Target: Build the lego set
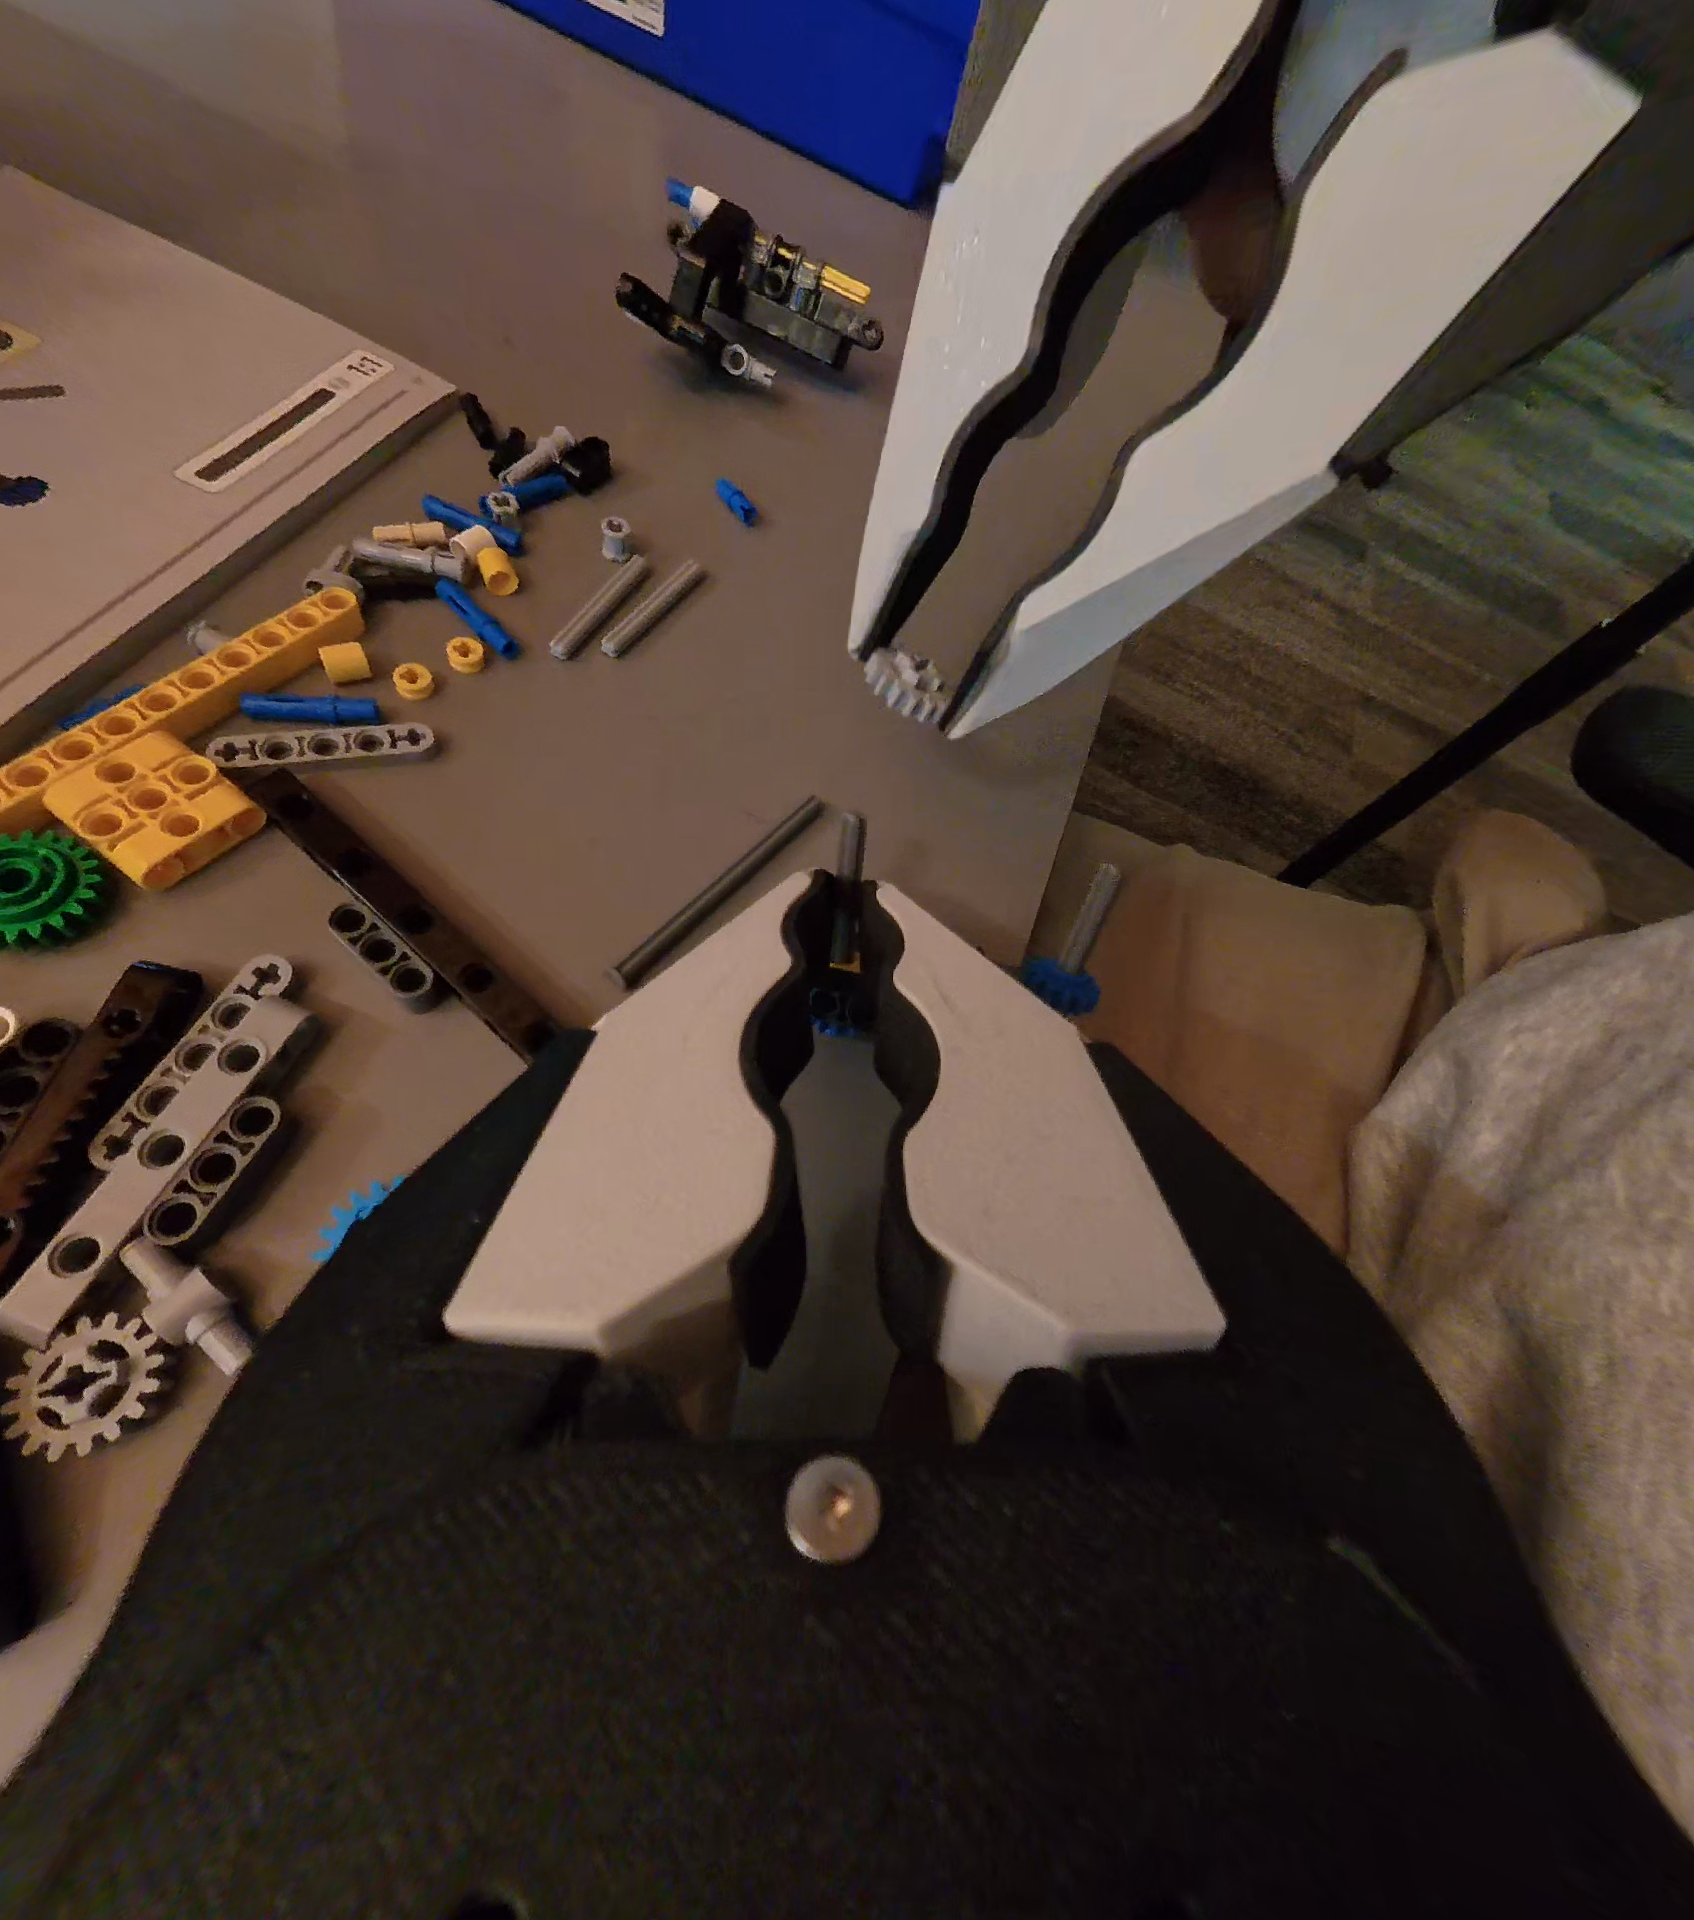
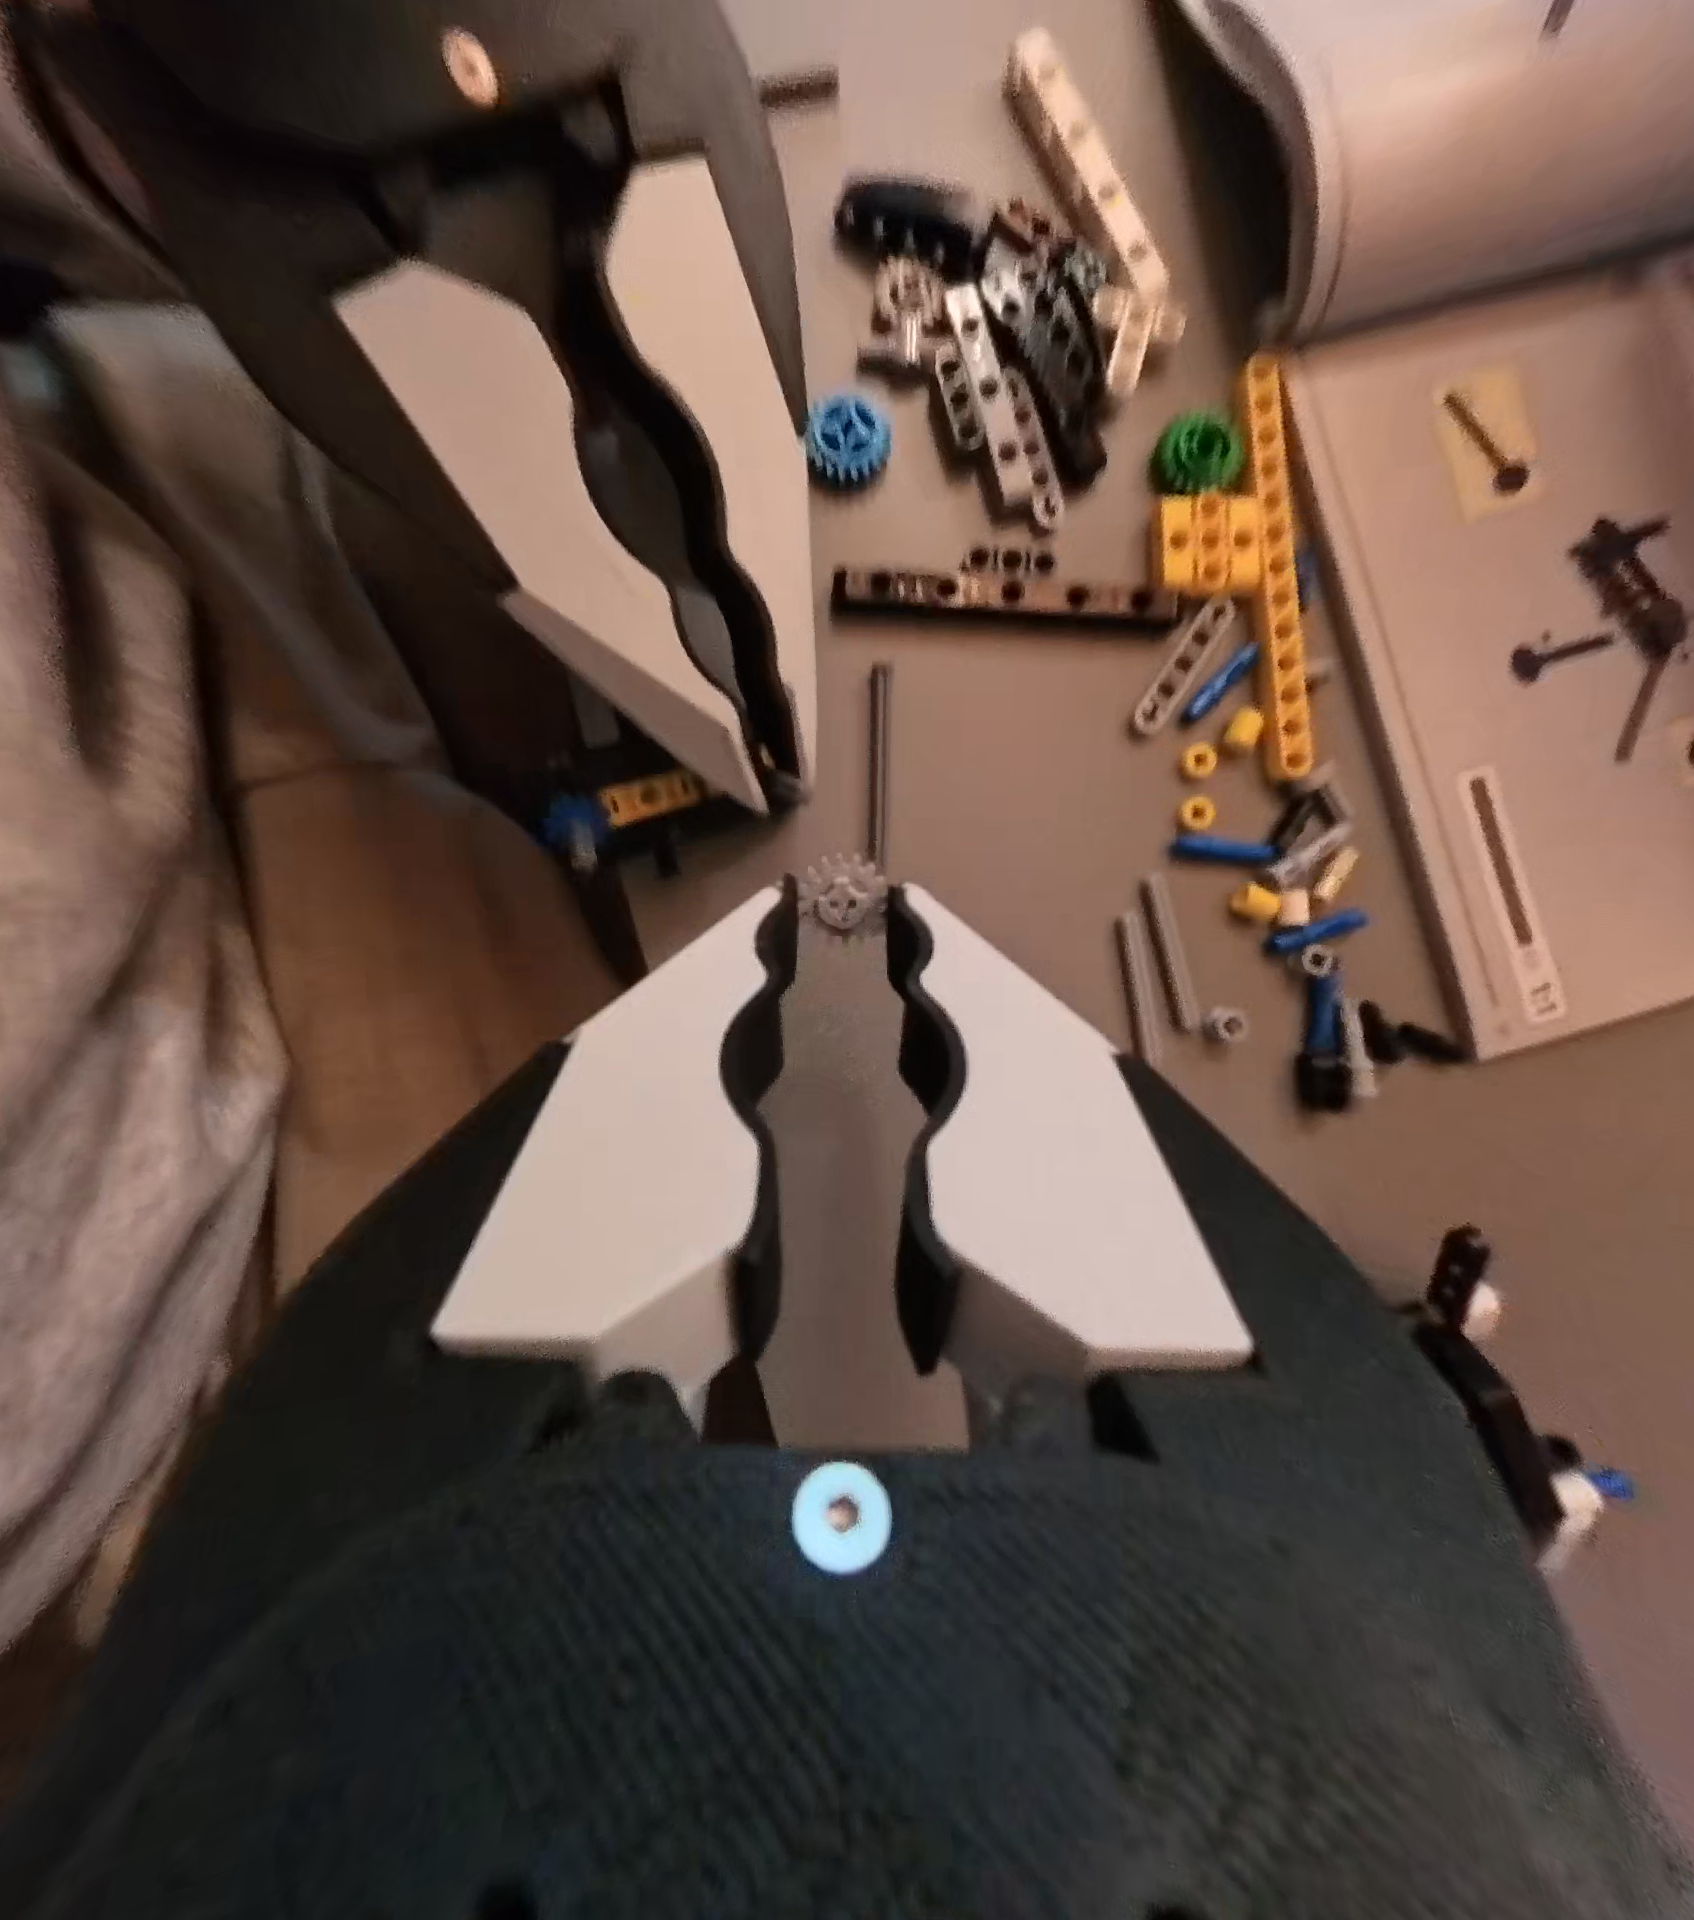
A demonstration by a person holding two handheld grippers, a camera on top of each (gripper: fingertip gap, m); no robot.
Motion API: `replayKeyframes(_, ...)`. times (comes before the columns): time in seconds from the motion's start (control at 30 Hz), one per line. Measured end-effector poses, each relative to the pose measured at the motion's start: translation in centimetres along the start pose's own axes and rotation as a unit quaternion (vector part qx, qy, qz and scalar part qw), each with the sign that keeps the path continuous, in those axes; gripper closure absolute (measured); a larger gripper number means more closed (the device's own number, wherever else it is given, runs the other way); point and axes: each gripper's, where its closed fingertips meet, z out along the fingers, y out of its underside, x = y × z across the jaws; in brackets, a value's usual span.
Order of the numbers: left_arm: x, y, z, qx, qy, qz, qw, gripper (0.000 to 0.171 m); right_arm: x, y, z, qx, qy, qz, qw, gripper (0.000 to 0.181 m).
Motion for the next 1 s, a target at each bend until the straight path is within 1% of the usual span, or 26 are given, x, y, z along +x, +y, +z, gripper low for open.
replayKeyframes(0.1, 0.0, 0.0, 0.0, 0.0, 0.003, -0.005, 1.0, 0.169, -0.2, -0.8, 0.0, 0.026, -0.019, 0.001, 0.999, 0.166)
replayKeyframes(0.27, 0.0, 0.0, 0.0, -0.001, 0.007, -0.012, 1.0, 0.169, -0.6, -0.9, 0.6, 0.027, -0.03, -0.033, 0.999, 0.166)
replayKeyframes(0.4, 0.0, 0.0, 0.0, -0.002, 0.011, -0.012, 1.0, 0.169, -0.7, -1.0, 1.0, 0.039, -0.05, -0.025, 0.998, 0.166)
replayKeyframes(0.53, 0.3, 0.1, 0.1, -0.004, 0.015, 0.0, 1.0, 0.168, -1.2, -1.2, 1.2, 0.055, -0.088, -0.024, 0.994, 0.166)
replayKeyframes(0.83, 0.6, 0.3, 0.1, -0.008, 0.02, 0.008, 1.0, 0.168, -1.5, -0.8, 1.5, 0.037, -0.151, -0.074, 0.985, 0.166)
replayKeyframes(1.0, 0.7, 0.3, 0.2, -0.009, 0.011, 0.025, 1.0, 0.168, -1.6, -0.6, 1.4, 0.051, -0.191, -0.062, 0.978, 0.166)
